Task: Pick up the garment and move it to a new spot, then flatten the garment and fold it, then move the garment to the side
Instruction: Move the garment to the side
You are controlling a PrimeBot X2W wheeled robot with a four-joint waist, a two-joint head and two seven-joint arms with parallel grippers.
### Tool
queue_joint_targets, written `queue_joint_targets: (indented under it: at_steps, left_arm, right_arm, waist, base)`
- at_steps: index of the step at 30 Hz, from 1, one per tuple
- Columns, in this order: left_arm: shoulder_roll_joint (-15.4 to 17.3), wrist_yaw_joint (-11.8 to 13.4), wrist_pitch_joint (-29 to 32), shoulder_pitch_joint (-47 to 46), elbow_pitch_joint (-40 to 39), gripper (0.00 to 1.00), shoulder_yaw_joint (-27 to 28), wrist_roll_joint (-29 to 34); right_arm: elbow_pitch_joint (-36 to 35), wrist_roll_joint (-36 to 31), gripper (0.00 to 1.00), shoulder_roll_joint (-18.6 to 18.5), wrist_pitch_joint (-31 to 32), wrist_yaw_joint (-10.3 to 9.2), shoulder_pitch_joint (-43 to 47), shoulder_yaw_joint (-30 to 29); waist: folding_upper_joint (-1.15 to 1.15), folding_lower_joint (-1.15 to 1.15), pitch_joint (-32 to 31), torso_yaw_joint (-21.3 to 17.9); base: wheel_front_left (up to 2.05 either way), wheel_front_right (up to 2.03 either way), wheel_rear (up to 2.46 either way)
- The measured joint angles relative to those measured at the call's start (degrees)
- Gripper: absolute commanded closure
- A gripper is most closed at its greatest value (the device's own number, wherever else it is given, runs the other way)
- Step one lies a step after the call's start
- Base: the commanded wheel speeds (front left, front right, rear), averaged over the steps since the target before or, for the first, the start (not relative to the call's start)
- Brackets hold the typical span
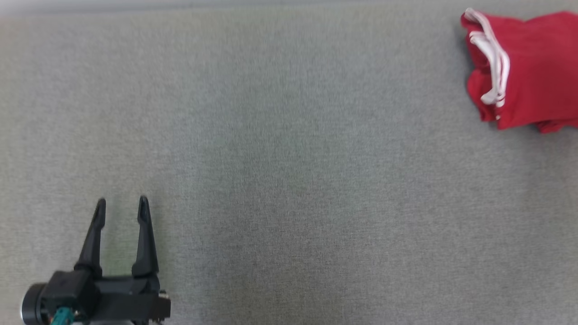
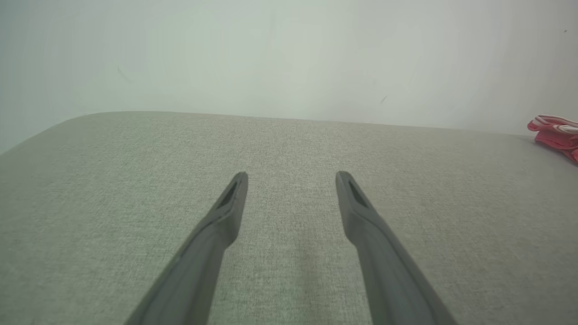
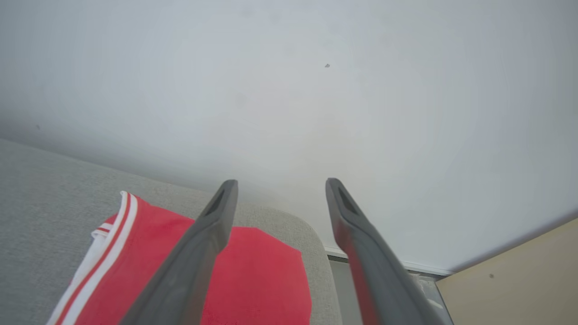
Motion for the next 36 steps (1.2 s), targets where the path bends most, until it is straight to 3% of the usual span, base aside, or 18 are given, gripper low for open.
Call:
queue_joint_targets:
  at_steps: [6,11,18,21,36]
  left_arm:
    - [-0.01,0.01,0.0,3.52,1.48,0.0,0.68,-0.07]
    - [0.01,0.03,0.0,5.77,2.67,0.0,1.33,-0.05]
    - [0.02,0.58,0.0,7.63,3.7,0.0,1.19,0.03]
    - [0.0,0.65,0.0,8.53,4.14,0.0,0.67,0.03]
    - [-0.01,1.6,0.0,10.65,4.82,0.0,-2.12,-0.58]
  right_arm:
    - [-1.11,1.86,0.0,6.26,-8.51,0.0,5.87,-2.36]
    - [-4.58,3.21,0.0,10.96,-10.55,0.0,13.82,-6.55]
    - [-16.13,-1.21,0.0,17.0,-10.71,0.0,28.63,-17.08]
    - [-23.07,-4.91,0.0,21.28,-10.71,0.0,38.04,-23.46]
    - [-44.02,-14.18,0.0,33.04,-10.74,0.0,64.92,-36.41]
  waist:
    - [-0.01,0.0,-4.72,-0.27]
    - [-0.01,0.0,-8.58,-0.54]
    - [-0.01,-0.01,-12.8,-0.91]
    - [-0.01,0.0,-15.1,-1.07]
    - [-0.01,0.0,-19.88,0.51]
  base:
    - [0.0,0.0,0.0]
    - [0.0,0.0,0.0]
    - [0.0,0.0,0.0]
    - [0.0,0.0,0.0]
    - [0.0,0.0,0.0]
